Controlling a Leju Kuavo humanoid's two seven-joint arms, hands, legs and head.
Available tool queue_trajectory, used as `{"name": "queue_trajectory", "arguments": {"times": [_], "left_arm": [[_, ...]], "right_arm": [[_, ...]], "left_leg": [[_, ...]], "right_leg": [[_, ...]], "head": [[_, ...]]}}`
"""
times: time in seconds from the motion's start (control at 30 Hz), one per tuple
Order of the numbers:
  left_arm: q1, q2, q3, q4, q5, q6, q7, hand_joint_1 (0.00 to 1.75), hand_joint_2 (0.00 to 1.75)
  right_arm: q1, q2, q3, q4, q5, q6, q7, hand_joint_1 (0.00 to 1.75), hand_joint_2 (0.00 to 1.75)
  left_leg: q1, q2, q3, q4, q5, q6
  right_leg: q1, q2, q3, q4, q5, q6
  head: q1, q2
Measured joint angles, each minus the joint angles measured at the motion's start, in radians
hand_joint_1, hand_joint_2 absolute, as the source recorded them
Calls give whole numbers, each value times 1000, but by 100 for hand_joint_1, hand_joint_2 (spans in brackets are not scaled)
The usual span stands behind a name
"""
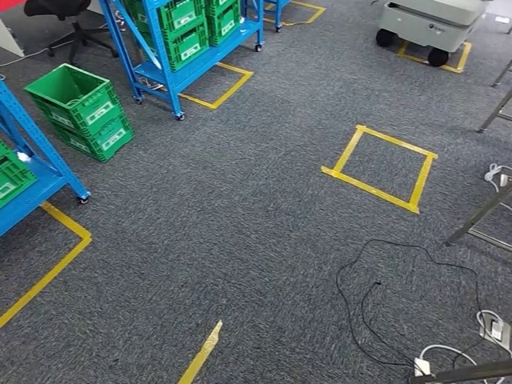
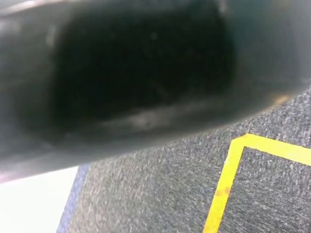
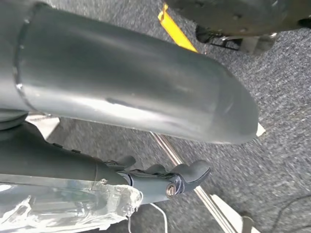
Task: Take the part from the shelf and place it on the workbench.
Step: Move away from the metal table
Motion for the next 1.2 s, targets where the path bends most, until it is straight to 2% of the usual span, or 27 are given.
{"name": "queue_trajectory", "arguments": {"times": [0.03, 0.07, 0.13, 0.17, 0.2, 0.23, 0.27, 0.33, 0.4, 0.43, 0.47, 0.5, 0.53, 0.57, 0.63, 0.67, 0.7, 0.77, 0.83, 0.9, 0.93, 0.97, 1.0, 1.03, 1.07, 1.13, 1.2], "left_arm": [[0, 0, 0, 0, 1, 0, 1, 0, 0], [0, 0, 0, 1, 3, 0, 2, 0, 0], [-1, 0, -1, 1, 6, 0, 5, 0, 0], [-1, 1, -2, 1, 7, 0, 6, 0, 0], [0, 1, -2, 1, 7, 0, 6, 0, 0], [2, 1, -3, 1, 8, 0, 6, 0, 0], [4, 1, -3, 1, 8, 0, 6, 0, 0], [5, 2, -3, 1, 8, 0, 6, 0, 0], [3, 2, -3, 2, 9, 0, 6, 0, 0], [2, 2, -4, 2, 9, 1, 6, 0, 0], [3, 2, -4, 2, 9, 0, 6, 0, 0], [5, 2, -4, 2, 11, 0, 7, 0, 0], [6, 2, -4, 2, 12, 0, 7, 0, 0], [7, 2, -4, 2, 13, 0, 7, 0, 0], [6, 2, -4, 2, 14, 0, 8, 0, 0], [5, 2, -5, 2, 15, 0, 8, 0, 0], [5, 2, -6, 2, 15, 0, 8, 0, 0], [8, 1, -6, 2, 17, 0, 9, 0, 0], [10, 0, -7, 2, 23, 0, 10, 0, 0], [9, -1, -13, 2, 32, 0, 12, 0, 0], [9, -1, -16, 2, 36, 0, 15, 0, 0], [10, -1, -20, 2, 40, 0, 18, 0, 0], [11, -1, -22, 2, 43, 0, 22, 0, 0], [12, -1, -24, 2, 46, 0, 25, 0, 0], [13, -1, -27, 2, 50, 0, 27, 0, 0], [13, -1, -32, 1, 54, 0, 28, 0, 0], [14, -1, -37, 1, 55, 0, 29, 0, 0]], "right_arm": [[-1, 0, -2, 1, 1, 0, 0, 0, 0], [-1, 0, -4, 2, 1, 0, -1, 0, 0], [-1, 0, -5, 5, 2, 1, -3, 0, 0], [-1, 0, -5, 6, 3, 1, -4, 0, 0], [-2, 0, -5, 7, 3, 1, -4, 0, 0], [-2, 0, -6, 7, 4, 1, -5, 0, 0], [-3, 0, -7, 8, 4, 1, -5, 0, 0], [-4, 0, -9, 8, 4, 1, -6, 0, 0], [-2, 0, -10, 9, 4, 1, -7, 0, 0], [-1, 0, -11, 10, 5, 1, -8, 0, 0], [-2, 0, -12, 11, 6, 1, -8, 0, 0], [-2, 0, -13, 12, 7, 1, -8, 0, 0], [-3, 0, -13, 13, 9, 1, -8, 0, 0], [-4, 0, -13, 14, 11, 1, -8, 0, 0], [-5, 0, -14, 14, 13, 2, -8, 0, 0], [-6, 0, -14, 14, 13, 2, -8, 0, 0], [-7, 0, -14, 14, 14, 2, -8, 0, 0], [-11, 0, -14, 15, 17, 2, -10, 0, 0], [-14, 0, -14, 15, 21, 2, -13, 0, 0], [-14, 0, -14, 17, 26, 3, -17, 0, 0], [-13, 0, -14, 18, 29, 4, -19, 0, 0], [-13, 0, -14, 20, 33, 4, -19, 0, 0], [-13, 0, -15, 22, 35, 5, -21, 0, 0], [-14, 0, -15, 23, 37, 6, -22, 0, 0], [-15, 0, -16, 24, 39, 6, -24, 0, 0], [-17, 0, -20, 26, 40, 7, -27, 0, 0], [-18, 0, -23, 29, 40, 9, -29, 0, 0]], "left_leg": [[1, -15, 3, 0, -1, -1], [1, -29, 6, 1, -3, -4], [0, -55, 6, 6, -7, -13], [0, -65, 3, 7, -8, -19], [1, -76, 0, 8, -7, -25], [4, -87, -3, 7, -5, -31], [6, -85, -6, 9, -7, -36], [6, -44, -27, 54, -38, -45], [5, 10, -84, 171, -103, -52], [6, 22, -116, 236, -130, -54], [7, 28, -137, 279, -141, -55], [8, 31, -141, 288, -134, -55], [8, 35, -124, 258, -109, -54], [7, 46, -92, 197, -74, -51], [1, 98, -23, 69, -26, -40], [-3, 116, -4, 32, -17, -35], [-7, 125, 3, 17, -17, -31], [-6, 101, 1, 11, -12, -21], [-1, 78, 2, 3, -4, -10], [2, 53, 1, 0, -1, -3], [2, 39, 0, 0, -1, -2], [1, 25, 0, 0, -1, -1], [1, 11, 1, 0, -2, -1], [0, -4, 4, 1, -3, -1], [0, -20, 8, 1, -4, -2], [0, -48, 13, 3, -8, -8], [0, -71, 9, 5, -10, -19]], "right_leg": [[-1, 4, 13, -45, 40, 0], [-2, 20, 39, -113, 83, -1], [-7, 64, 89, -232, 130, -6], [-8, 79, 100, -258, 132, -9], [-6, 79, 106, -265, 127, -15], [-5, 69, 108, -267, 128, -22], [-5, 56, 112, -269, 130, -30], [-6, 30, 116, -275, 133, -42], [-5, 0, 114, -276, 132, -49], [-3, -17, 112, -276, 129, -51], [-2, -33, 110, -276, 126, -52], [-2, -49, 110, -276, 123, -52], [-1, -62, 113, -276, 120, -52], [-1, -75, 117, -276, 117, -50], [3, -97, 128, -275, 110, -42], [5, -108, 133, -275, 106, -37], [6, -118, 138, -276, 104, -31], [5, -129, 149, -279, 101, -20], [1, -82, 139, -247, 76, -9], [-1, -19, 84, -134, 17, -3], [-2, -8, 48, -64, -10, -1], [-1, -3, 17, -11, -23, -1], [-1, -1, 0, 8, -15, -1], [-1, 1, 1, -11, 14, -3], [-1, 9, 21, -68, 57, -5], [-4, 51, 76, -204, 124, -13], [-4, 77, 106, -267, 136, -19]], "head": [[0, 0], [0, 0], [1, 0], [2, 0], [2, 0], [2, 0], [3, 0], [-3, 0], [-10, 0], [-11, 0], [-11, 0], [-11, 0], [-11, 0], [-11, 0], [-11, 0], [-10, 0], [-9, 0], [-9, 0], [-6, 0], [0, 0], [1, 0], [2, 0], [2, 0], [2, 0], [2, 0], [3, 0], [4, 0]]}}
